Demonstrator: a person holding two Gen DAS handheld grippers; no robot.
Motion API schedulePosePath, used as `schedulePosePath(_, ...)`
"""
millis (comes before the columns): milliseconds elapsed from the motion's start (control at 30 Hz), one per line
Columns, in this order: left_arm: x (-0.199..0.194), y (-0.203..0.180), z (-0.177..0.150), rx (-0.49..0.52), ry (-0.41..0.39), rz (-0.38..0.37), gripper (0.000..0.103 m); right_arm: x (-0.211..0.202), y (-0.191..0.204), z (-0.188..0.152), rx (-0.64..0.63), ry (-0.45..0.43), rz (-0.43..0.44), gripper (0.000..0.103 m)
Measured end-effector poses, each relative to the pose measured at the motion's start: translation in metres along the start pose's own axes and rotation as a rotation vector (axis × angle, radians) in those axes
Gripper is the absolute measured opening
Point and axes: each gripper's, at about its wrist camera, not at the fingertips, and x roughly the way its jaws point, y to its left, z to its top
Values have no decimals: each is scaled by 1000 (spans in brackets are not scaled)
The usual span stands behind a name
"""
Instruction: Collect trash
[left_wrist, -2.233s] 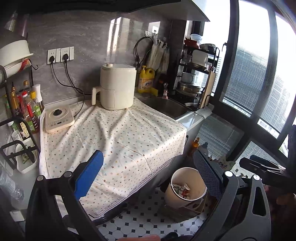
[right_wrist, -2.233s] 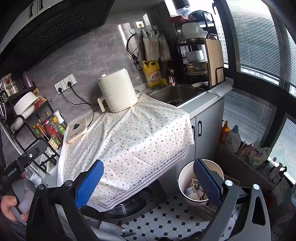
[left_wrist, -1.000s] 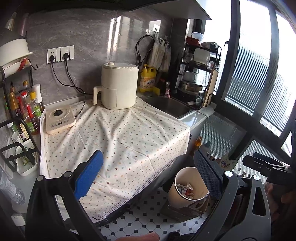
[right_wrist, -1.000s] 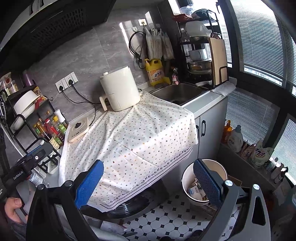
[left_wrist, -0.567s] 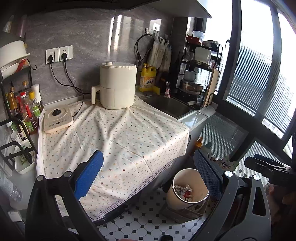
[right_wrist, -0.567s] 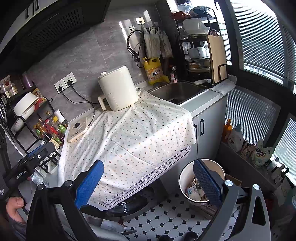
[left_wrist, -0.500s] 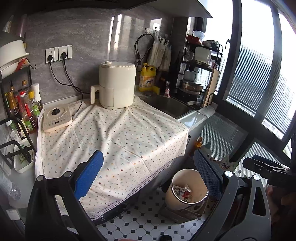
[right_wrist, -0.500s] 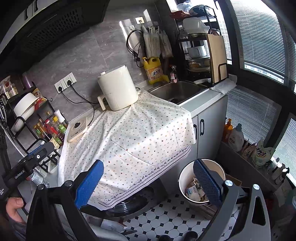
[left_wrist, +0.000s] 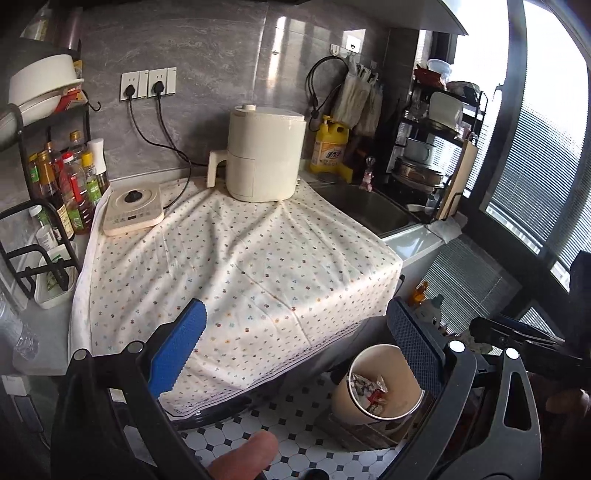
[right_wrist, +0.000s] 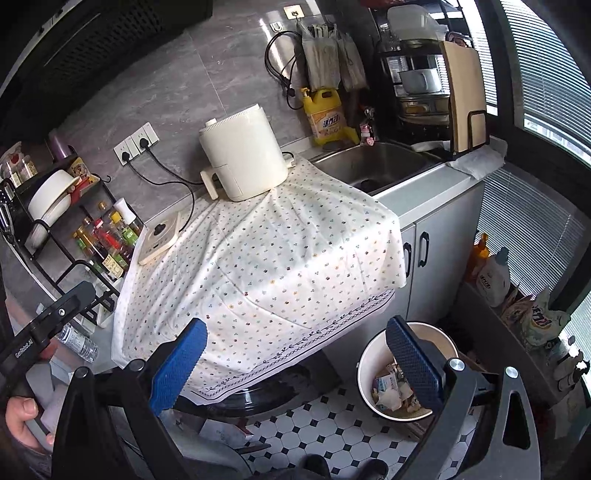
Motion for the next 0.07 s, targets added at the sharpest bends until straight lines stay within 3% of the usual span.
schedulePosePath(67,4,24,-1,-25,7,63,97,21,14,6,-31,24,23,95)
